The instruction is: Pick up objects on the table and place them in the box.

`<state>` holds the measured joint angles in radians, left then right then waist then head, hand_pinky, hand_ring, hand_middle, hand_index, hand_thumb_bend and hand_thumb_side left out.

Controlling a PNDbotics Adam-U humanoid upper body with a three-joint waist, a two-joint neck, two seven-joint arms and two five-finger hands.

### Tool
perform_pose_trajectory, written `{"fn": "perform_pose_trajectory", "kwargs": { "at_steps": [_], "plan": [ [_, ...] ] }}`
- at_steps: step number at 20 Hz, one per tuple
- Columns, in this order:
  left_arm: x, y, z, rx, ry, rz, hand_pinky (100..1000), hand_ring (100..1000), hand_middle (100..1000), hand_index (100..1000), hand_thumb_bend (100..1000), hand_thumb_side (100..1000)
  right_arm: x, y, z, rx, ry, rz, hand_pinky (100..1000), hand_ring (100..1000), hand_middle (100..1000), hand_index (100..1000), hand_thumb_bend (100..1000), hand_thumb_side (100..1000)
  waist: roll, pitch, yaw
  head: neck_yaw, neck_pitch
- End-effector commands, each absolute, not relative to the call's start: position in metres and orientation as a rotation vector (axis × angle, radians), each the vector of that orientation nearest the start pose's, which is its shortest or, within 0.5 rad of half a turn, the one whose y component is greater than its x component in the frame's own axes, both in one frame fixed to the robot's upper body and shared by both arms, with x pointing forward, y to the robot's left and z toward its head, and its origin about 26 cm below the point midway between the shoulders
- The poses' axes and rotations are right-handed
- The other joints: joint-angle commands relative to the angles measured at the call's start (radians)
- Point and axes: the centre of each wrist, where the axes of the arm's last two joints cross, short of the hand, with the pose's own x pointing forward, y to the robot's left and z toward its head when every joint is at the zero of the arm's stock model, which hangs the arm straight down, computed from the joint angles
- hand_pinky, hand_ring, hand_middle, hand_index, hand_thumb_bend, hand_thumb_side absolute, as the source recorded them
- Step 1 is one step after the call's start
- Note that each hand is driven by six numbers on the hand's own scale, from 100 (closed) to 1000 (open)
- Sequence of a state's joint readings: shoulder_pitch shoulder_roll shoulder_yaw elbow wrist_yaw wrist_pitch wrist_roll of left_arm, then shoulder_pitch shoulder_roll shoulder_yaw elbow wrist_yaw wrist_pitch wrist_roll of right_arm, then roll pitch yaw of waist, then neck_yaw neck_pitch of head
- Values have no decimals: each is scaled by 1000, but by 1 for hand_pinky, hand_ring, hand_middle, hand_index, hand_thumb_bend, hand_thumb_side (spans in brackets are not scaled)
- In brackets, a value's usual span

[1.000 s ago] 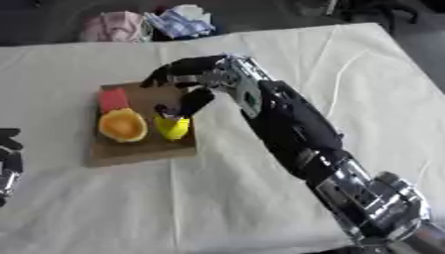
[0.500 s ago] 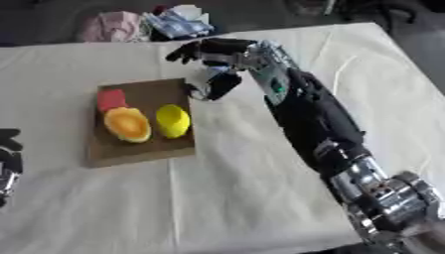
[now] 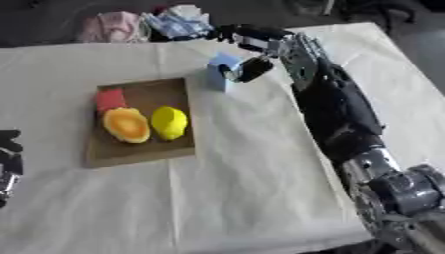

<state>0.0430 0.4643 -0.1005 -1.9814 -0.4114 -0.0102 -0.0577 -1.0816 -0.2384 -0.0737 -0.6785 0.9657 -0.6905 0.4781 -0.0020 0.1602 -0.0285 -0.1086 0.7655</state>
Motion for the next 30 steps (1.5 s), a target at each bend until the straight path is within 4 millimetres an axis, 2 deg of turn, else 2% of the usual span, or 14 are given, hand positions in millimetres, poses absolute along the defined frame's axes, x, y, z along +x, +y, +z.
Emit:
{"fn": "perform_pose_trajectory", "kwargs": {
  "at_steps": [1, 8, 17, 27, 30],
  "plan": [
    [253, 290, 116, 561, -1842, -845, 662, 564, 612, 839, 100, 559, 512, -224, 190, -477, -1696, 1855, 903, 939, 967, 984, 100, 291, 3, -26, 4, -4, 4],
    [253, 290, 116, 558, -1846, -847, 662, 564, 612, 839, 100, 559, 513, -217, 180, -499, -1679, 1820, 903, 935, 963, 983, 100, 329, 6, -24, 13, -8, 4],
    [253, 290, 116, 554, -1848, -848, 663, 564, 612, 839, 100, 558, 513, -214, 182, -561, -1742, 1737, 920, 947, 964, 985, 100, 227, 7, -23, 19, -10, 4],
    [253, 289, 116, 552, -1848, -848, 663, 564, 611, 839, 100, 558, 513, -215, 178, -738, -1755, 1470, 956, 953, 950, 975, 100, 201, 9, -22, 21, -13, 4],
    [253, 289, 116, 550, -1849, -848, 663, 564, 611, 839, 100, 558, 513, -212, 173, -741, -1725, 1431, 955, 947, 945, 973, 100, 247, 10, -21, 22, -14, 4]
  ]
}}
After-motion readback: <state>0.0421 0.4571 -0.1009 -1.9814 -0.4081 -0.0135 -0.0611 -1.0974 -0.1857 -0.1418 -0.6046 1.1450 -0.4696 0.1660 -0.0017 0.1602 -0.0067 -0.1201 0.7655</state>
